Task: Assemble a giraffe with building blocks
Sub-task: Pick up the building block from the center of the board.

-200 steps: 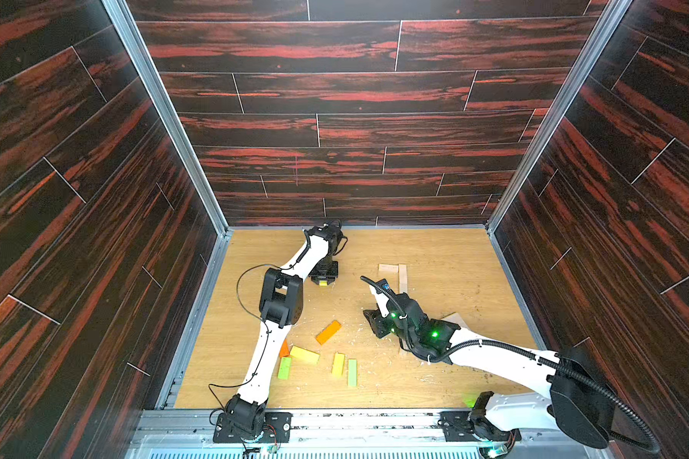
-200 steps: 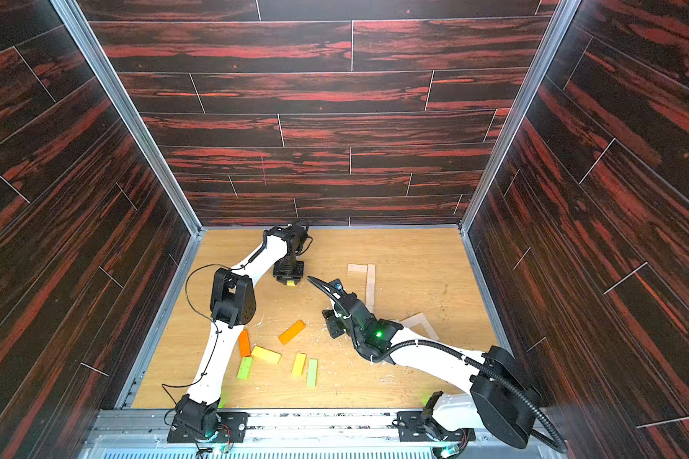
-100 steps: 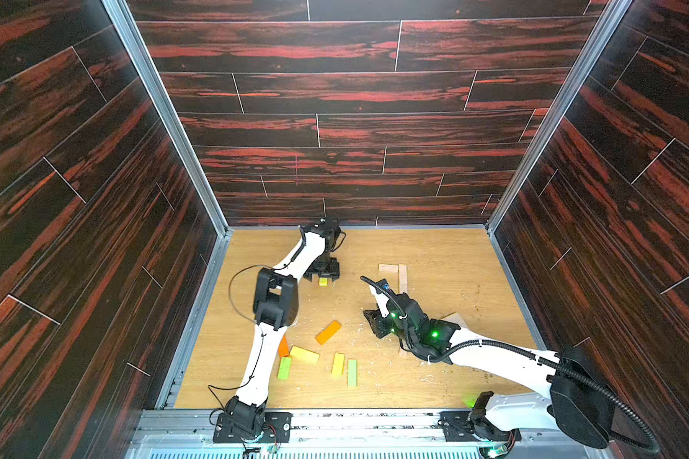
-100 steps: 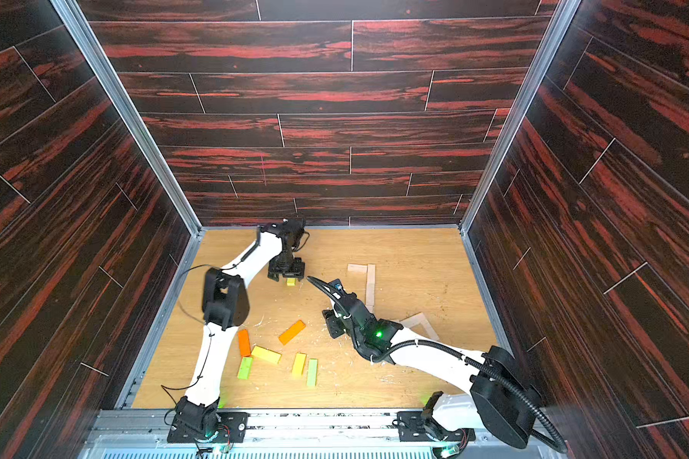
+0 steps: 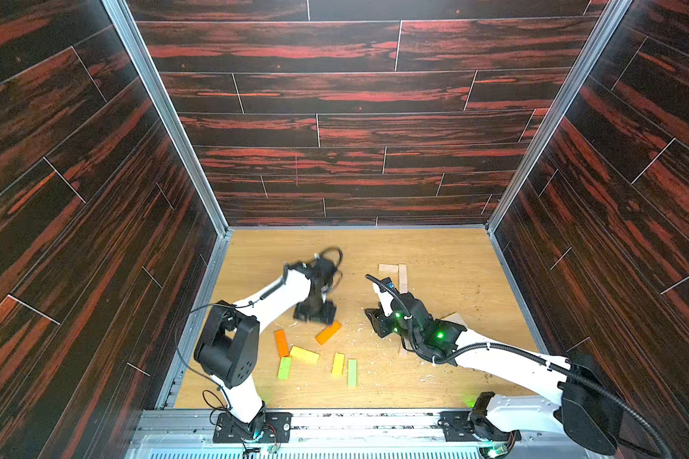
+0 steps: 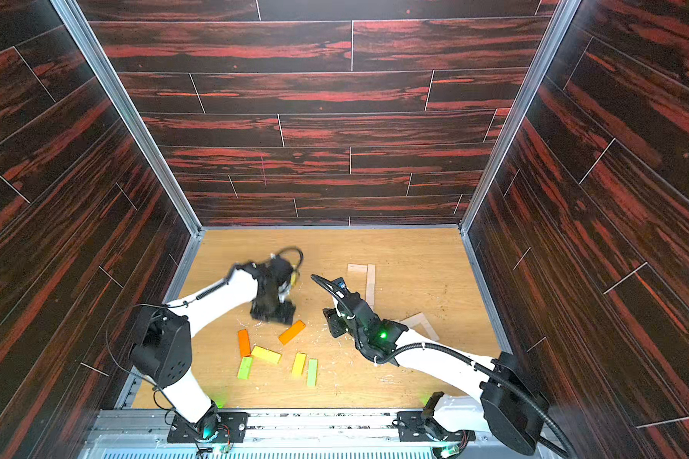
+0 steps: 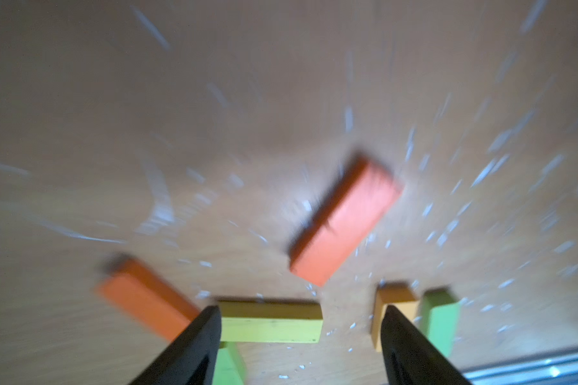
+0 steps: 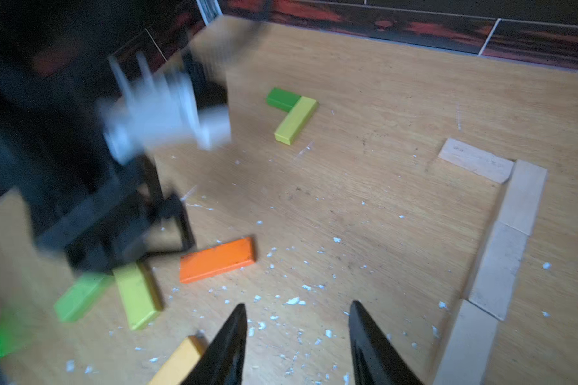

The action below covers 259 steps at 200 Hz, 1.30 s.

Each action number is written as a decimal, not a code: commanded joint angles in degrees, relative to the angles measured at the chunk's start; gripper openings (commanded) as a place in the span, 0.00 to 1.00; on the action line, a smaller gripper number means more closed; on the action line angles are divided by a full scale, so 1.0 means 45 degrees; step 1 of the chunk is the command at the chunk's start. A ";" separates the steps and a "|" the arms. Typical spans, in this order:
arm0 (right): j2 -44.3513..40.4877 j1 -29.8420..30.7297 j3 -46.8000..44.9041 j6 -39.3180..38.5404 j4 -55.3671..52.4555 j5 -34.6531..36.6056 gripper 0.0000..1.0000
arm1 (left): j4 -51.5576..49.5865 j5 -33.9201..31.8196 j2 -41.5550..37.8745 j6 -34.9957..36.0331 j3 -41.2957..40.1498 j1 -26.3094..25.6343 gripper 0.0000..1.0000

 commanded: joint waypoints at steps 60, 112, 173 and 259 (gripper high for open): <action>-0.0272 0.0759 -0.0518 0.1187 -0.0460 -0.0224 0.50 | 0.1969 0.1289 0.0174 0.0615 -0.0722 -0.0168 0.77; -0.0148 0.0759 -0.0538 0.1164 -0.0481 -0.0036 0.50 | 0.1815 0.1381 0.1106 0.0921 -0.0778 -0.0482 0.73; -0.0121 0.0756 -0.0563 0.1141 -0.0482 0.0093 0.51 | 0.1655 0.0503 0.1612 0.0804 -0.0732 -0.0632 0.51; -0.0481 0.0759 -0.0460 0.0805 -0.0698 0.0632 0.51 | 0.0983 -0.0706 0.1378 -0.0397 0.0449 -0.0646 0.19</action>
